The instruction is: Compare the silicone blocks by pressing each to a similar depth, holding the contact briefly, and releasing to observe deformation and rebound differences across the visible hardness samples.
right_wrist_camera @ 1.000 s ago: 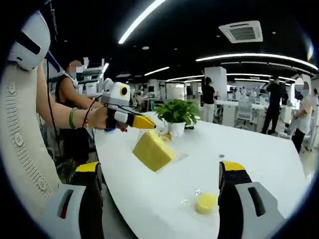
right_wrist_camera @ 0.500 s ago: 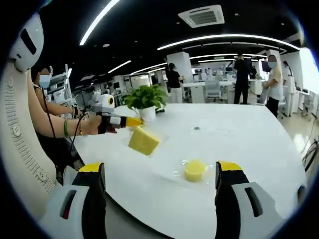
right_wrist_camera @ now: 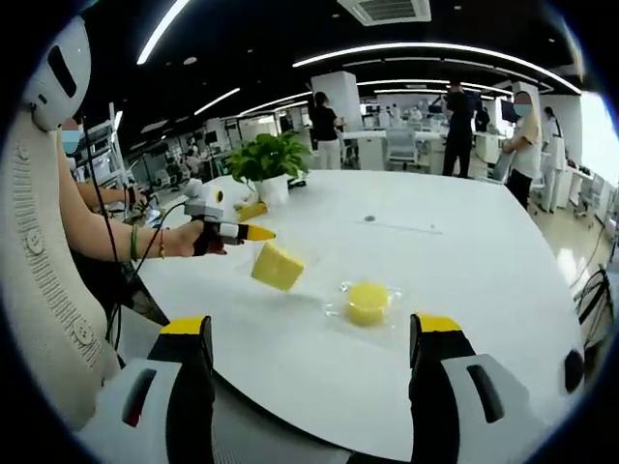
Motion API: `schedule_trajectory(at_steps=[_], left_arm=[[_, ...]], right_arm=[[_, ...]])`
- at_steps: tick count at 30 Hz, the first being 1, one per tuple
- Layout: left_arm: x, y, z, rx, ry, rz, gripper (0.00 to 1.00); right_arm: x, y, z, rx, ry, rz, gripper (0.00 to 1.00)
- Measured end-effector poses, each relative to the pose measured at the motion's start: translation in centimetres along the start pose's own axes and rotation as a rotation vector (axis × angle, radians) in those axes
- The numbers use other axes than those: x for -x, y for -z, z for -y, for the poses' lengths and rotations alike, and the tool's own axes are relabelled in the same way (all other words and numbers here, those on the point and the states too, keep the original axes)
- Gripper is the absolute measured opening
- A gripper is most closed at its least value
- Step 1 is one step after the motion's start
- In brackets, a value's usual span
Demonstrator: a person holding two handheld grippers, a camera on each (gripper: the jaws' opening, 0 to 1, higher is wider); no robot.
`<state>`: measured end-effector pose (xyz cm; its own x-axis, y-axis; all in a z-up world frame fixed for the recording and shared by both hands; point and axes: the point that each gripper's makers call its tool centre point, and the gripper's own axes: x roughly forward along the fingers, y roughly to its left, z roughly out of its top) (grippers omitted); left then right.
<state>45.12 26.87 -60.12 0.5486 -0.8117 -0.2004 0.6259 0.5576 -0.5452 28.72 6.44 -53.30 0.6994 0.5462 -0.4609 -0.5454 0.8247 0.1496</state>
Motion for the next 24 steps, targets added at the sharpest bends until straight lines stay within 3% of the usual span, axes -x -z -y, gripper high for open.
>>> schedule_trajectory(at_steps=[2, 3, 5, 10, 17, 24], left_arm=[[0.4, -0.9, -2.1, -0.073, -0.059, 0.034, 0.0], [0.4, -0.9, -2.5, -0.076, -0.065, 0.036, 0.0], [0.8, -1.5, -5.0, -0.109, -0.134, 0.053, 0.0], [0.7, -1.3, -7.7, -0.146, -0.174, 0.056, 0.0], [-0.2, 1.7, -11.2, -0.183, -0.233, -0.023, 0.0], [-0.6, 3.9, -12.8, -0.193, -0.252, -0.078, 0.0]], right_arm=[[-0.6, -0.2, -0.1, -0.019, -0.002, 0.001, 0.79], [-1.0, -0.3, -0.3, -0.017, -0.004, -0.001, 0.79], [-1.3, -0.2, -0.4, -0.011, -0.009, -0.014, 0.78], [-1.8, 0.5, -0.1, -0.033, -0.002, -0.042, 0.78], [-2.1, 1.1, 0.6, -0.047, 0.015, -0.072, 0.77], [-2.8, 0.8, 0.5, -0.045, 0.024, -0.067, 0.79]])
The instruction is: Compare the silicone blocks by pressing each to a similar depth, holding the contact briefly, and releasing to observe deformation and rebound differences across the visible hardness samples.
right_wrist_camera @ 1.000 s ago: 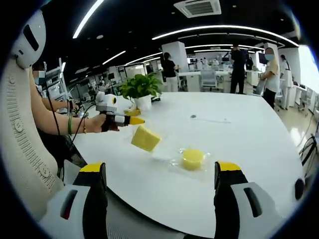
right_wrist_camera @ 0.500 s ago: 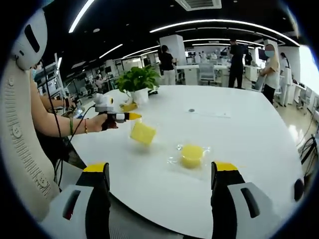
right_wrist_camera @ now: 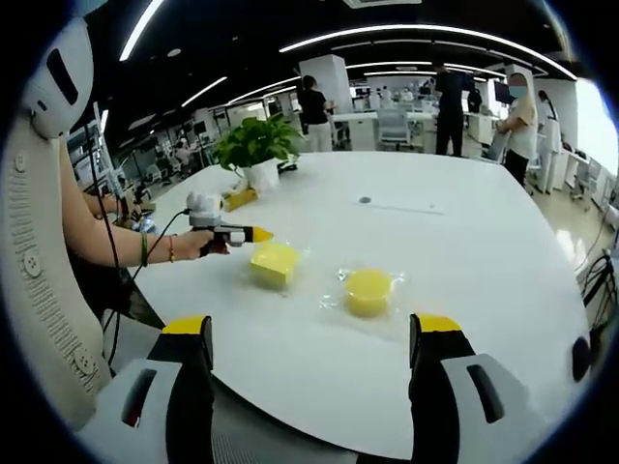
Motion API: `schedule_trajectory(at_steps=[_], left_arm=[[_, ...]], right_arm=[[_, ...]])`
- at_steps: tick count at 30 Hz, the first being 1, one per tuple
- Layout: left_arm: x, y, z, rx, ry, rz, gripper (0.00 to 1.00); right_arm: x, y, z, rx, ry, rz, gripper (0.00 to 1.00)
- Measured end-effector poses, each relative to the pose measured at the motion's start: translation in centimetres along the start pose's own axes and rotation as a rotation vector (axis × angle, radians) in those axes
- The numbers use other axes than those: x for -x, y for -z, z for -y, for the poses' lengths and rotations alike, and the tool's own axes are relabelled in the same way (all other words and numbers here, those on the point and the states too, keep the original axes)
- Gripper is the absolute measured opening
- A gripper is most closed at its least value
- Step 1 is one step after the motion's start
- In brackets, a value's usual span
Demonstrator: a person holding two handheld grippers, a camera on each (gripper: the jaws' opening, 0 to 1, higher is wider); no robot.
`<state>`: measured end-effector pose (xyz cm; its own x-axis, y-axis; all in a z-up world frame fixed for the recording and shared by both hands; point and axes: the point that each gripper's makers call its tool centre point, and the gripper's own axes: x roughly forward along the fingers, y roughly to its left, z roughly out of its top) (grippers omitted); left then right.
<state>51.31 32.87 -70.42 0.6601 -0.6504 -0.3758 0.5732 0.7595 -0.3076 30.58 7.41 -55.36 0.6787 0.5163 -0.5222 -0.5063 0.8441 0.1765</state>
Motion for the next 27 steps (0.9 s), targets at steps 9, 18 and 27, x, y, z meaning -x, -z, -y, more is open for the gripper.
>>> schedule_trajectory(at_steps=[9, 18, 27], left_arm=[[-0.4, 1.4, -0.2, -0.002, 0.005, -0.015, 0.0], [-0.8, 1.0, -0.1, -0.047, -0.001, -0.002, 0.0], [1.0, 0.8, -0.7, -0.054, -0.061, -0.042, 0.15]], right_arm=[[-0.2, -0.6, 0.1, 0.012, 0.014, 0.014, 0.76], [-0.3, 0.0, 0.1, 0.022, 0.006, -0.004, 0.74], [0.1, 0.2, -0.1, 0.019, -0.009, 0.01, 0.74]])
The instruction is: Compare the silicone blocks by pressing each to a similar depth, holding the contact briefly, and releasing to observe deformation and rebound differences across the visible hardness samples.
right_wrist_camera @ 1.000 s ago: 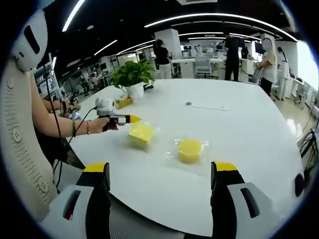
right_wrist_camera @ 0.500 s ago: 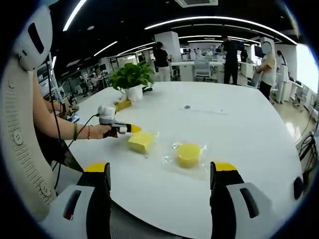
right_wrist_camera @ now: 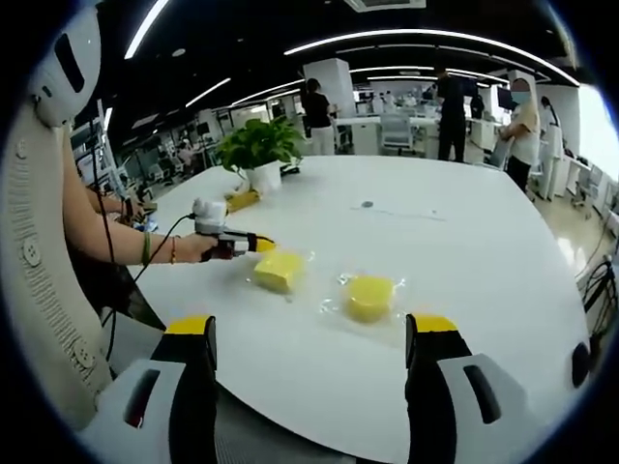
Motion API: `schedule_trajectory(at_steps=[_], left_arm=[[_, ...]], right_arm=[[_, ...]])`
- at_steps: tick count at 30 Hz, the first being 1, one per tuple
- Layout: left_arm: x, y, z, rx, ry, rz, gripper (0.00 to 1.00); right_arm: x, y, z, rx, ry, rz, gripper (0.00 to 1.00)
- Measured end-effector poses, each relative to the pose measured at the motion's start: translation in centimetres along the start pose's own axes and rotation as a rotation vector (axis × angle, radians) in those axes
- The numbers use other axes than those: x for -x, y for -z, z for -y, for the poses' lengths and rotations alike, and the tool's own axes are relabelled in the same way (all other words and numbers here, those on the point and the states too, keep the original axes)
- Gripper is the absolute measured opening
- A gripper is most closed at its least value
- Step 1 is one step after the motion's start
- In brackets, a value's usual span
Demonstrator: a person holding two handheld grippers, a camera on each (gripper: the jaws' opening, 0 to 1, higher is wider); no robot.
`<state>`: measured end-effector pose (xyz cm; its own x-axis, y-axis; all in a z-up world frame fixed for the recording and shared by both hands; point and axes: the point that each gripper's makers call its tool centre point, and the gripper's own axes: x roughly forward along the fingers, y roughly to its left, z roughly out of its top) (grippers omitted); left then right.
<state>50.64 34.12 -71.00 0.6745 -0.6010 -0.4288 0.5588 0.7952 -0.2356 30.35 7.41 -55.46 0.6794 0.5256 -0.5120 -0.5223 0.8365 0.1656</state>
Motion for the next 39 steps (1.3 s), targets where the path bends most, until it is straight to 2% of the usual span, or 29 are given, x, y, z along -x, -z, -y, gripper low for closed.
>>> schedule_trajectory(at_steps=[5, 7, 11, 14, 15, 19, 28, 35, 39], left_arm=[[2.4, -1.1, 0.5, -0.007, -0.024, 0.018, 0.26], [3.6, -1.9, 1.1, -0.008, -0.028, 0.041, 0.26], [5.7, -3.0, 2.9, -0.016, -0.024, 0.073, 0.33], [7.4, -3.6, 5.2, -0.009, -0.009, 0.084, 0.35], [8.2, -3.9, 6.5, 0.0, 0.005, 0.101, 0.35], [10.6, -4.7, 9.5, 0.019, 0.015, 0.153, 0.39], [14.7, -6.1, 13.6, -0.019, -0.011, 0.199, 0.47], [17.9, -7.4, 16.9, -0.075, -0.024, 0.219, 0.51], [19.2, -8.0, 18.9, -0.097, -0.023, 0.235, 0.57]], right_arm=[[0.4, -0.4, -0.3, 0.012, -0.013, 0.026, 0.75], [0.6, -0.6, -0.4, 0.02, -0.021, 0.041, 0.75], [1.0, -1.1, -0.6, 0.028, -0.043, 0.073, 0.76], [1.2, -1.7, -1.0, 0.002, -0.066, 0.11, 0.79], [1.3, -1.9, -1.1, -0.003, -0.073, 0.121, 0.79], [1.6, -1.8, -1.6, 0.006, -0.091, 0.143, 0.79], [2.7, -2.1, -2.2, 0.032, -0.143, 0.191, 0.79], [3.2, -2.3, -1.9, 0.036, -0.186, 0.231, 0.8], [3.4, -2.0, -1.5, 0.024, -0.21, 0.235, 0.83]])
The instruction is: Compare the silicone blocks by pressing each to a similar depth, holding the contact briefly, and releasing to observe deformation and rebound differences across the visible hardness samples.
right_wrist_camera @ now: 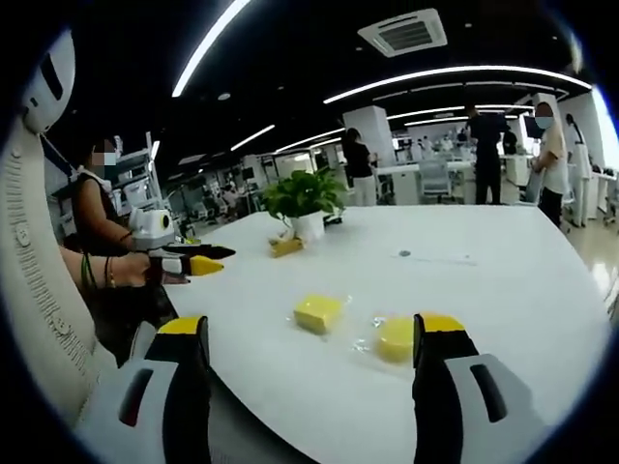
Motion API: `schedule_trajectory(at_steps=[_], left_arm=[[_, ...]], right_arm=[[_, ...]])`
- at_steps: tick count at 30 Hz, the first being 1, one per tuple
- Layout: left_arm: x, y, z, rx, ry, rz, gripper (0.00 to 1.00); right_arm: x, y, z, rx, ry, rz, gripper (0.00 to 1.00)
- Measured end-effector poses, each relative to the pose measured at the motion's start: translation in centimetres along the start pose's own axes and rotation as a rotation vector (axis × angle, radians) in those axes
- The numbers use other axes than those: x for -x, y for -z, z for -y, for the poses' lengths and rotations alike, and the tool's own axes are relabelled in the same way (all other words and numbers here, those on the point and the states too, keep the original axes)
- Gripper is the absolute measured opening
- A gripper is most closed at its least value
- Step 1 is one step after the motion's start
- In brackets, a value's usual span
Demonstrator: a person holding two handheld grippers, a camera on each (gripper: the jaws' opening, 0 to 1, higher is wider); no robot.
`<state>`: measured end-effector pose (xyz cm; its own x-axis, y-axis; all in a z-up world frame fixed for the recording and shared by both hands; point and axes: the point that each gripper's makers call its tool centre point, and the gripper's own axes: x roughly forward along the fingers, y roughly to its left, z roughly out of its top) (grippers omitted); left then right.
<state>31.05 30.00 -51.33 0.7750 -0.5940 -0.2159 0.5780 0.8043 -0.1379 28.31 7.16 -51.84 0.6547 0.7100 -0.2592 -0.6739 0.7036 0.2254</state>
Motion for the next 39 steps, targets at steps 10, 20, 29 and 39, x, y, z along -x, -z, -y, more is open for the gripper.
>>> schedule_trajectory(at_steps=[10, 20, 29, 39], left_arm=[[1.1, -0.1, 2.6, -0.034, -0.004, -0.035, 0.64], [-0.6, 0.8, 5.3, 0.024, 0.085, -0.114, 0.74], [-4.6, -0.8, 7.4, 0.265, 0.172, -0.11, 0.76], [-10.1, -1.5, 7.2, 0.44, 0.184, -0.145, 0.75]], right_arm=[[1.6, 1.8, 1.3, 0.0, -0.034, -0.028, 0.85], [2.7, 2.5, 2.3, -0.024, -0.033, -0.014, 0.83], [3.5, 2.7, 3.6, -0.056, -0.023, -0.001, 0.83], [3.6, 2.1, 5.9, -0.076, -0.023, 0.008, 0.81]])
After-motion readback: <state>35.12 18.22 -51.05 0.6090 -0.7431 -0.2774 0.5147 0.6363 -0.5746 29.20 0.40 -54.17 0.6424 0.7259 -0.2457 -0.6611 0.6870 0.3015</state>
